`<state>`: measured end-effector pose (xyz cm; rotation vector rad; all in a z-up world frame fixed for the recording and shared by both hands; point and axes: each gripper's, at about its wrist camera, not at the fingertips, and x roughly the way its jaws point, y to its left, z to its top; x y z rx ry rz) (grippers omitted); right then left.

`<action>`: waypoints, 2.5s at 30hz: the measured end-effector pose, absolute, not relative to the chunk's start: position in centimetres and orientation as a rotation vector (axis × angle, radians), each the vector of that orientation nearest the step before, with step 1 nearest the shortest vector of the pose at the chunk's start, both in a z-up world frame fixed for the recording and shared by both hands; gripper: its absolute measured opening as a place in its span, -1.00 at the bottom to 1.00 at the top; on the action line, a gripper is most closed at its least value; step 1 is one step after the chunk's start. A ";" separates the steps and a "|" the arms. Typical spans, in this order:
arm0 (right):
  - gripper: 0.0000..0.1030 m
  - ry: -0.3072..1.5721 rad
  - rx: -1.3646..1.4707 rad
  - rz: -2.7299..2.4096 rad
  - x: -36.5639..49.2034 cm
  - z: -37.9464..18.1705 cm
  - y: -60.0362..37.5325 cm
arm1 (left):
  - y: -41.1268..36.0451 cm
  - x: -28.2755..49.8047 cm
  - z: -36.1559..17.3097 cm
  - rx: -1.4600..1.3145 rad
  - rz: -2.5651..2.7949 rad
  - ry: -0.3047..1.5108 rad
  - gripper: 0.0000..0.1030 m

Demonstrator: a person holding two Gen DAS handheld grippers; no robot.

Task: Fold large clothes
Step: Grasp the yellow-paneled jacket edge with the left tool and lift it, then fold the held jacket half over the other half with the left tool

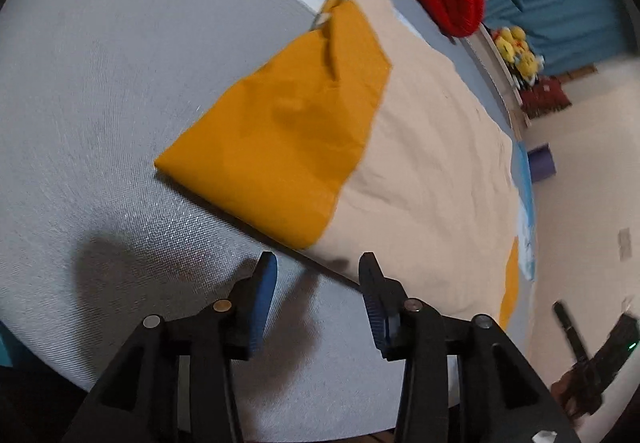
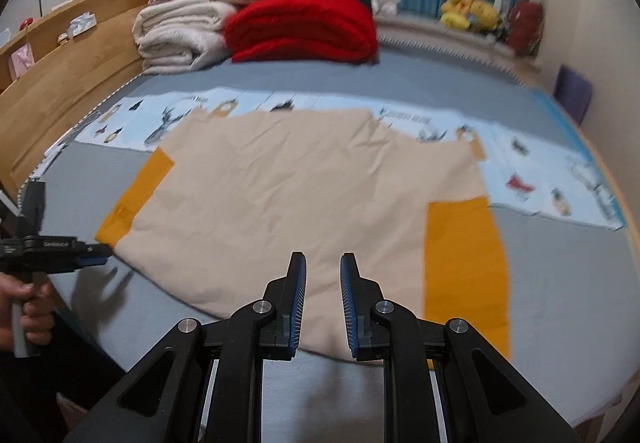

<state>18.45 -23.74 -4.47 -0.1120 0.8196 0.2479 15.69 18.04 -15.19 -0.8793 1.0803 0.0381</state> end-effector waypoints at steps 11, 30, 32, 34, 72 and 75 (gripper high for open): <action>-0.63 1.014 -0.063 0.334 23.1 -10.1 -20.7 | 19.3 16.6 -17.8 -1.069 0.084 0.960 -0.23; -0.63 1.077 -0.094 0.244 25.5 -13.9 -19.8 | 19.6 19.2 -16.3 -1.075 0.167 0.808 -0.78; -0.63 1.063 -0.099 0.244 25.5 -13.6 -19.5 | 19.1 19.2 -14.3 -0.992 0.162 0.802 -0.82; -0.63 1.040 -0.115 0.252 25.2 -13.2 -18.9 | 19.0 19.1 -12.7 -0.931 0.169 0.805 -0.85; 0.25 0.678 0.220 0.009 19.6 1.7 -44.0 | -22.5 21.2 -5.2 0.184 -0.641 1.094 -0.28; 0.25 0.718 0.237 0.044 20.2 0.9 -43.5 | -17.6 19.9 -2.0 0.057 -0.709 1.048 -0.09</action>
